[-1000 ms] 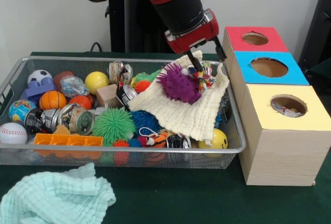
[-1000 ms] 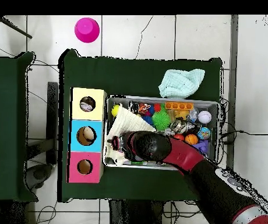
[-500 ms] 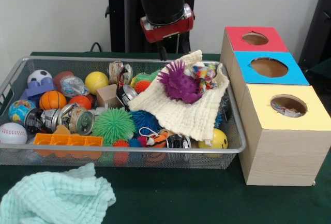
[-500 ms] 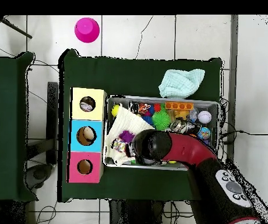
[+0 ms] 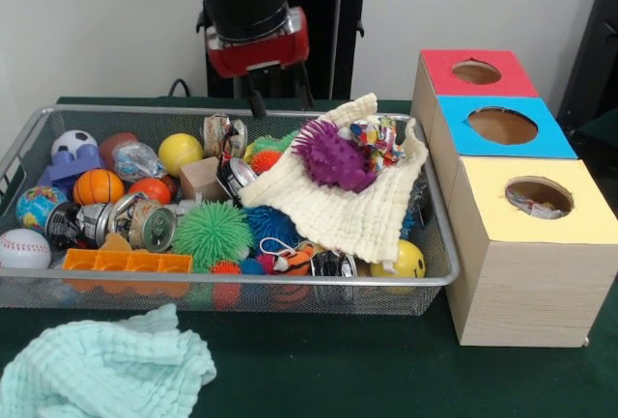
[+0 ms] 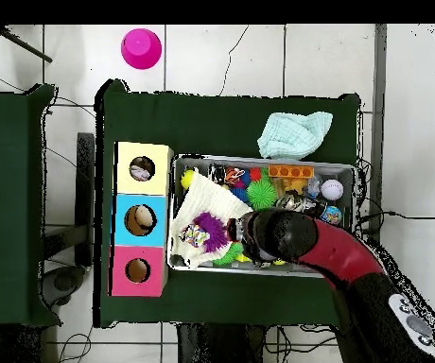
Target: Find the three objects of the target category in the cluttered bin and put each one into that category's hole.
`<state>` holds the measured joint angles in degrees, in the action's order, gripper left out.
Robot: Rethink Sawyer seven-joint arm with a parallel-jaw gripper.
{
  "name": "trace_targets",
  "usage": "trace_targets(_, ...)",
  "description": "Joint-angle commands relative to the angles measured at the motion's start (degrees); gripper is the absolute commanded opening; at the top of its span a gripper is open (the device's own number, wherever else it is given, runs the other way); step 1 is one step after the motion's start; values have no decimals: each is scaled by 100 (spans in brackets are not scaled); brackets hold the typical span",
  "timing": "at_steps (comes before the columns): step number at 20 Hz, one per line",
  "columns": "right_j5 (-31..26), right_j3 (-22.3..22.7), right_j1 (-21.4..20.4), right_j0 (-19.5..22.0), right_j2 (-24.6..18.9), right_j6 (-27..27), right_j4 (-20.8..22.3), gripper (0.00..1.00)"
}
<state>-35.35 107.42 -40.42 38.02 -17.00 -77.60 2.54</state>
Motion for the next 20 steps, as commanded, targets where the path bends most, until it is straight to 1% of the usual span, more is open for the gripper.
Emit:
trace_targets(1, 535, 296, 229, 211, -243, -1472, -805, 100)
trace_targets(2, 422, 331, 202, 204, -246, -1464, -924, 100)
trace_targets(4, 223, 539, 78, 288, -313, -1444, -1219, 100)
trace_targets(5, 185, 715, 22, 386, -466, -1444, -1463, 100)
trace_targets(6, 262, 937, -9, 560, -694, -1406, -1710, 100)
trace_targets(8, 382, 1196, -33, 706, -924, -1325, -2040, 100)
trace_targets(15, 628, 1533, -136, 830, -1068, -950, -2222, 100)
trace_targets(17, 721, 1682, -191, 905, -1189, -883, -2261, 100)
trace_targets(20, 1020, 1853, -113, 1065, -1423, -770, -2219, 100)
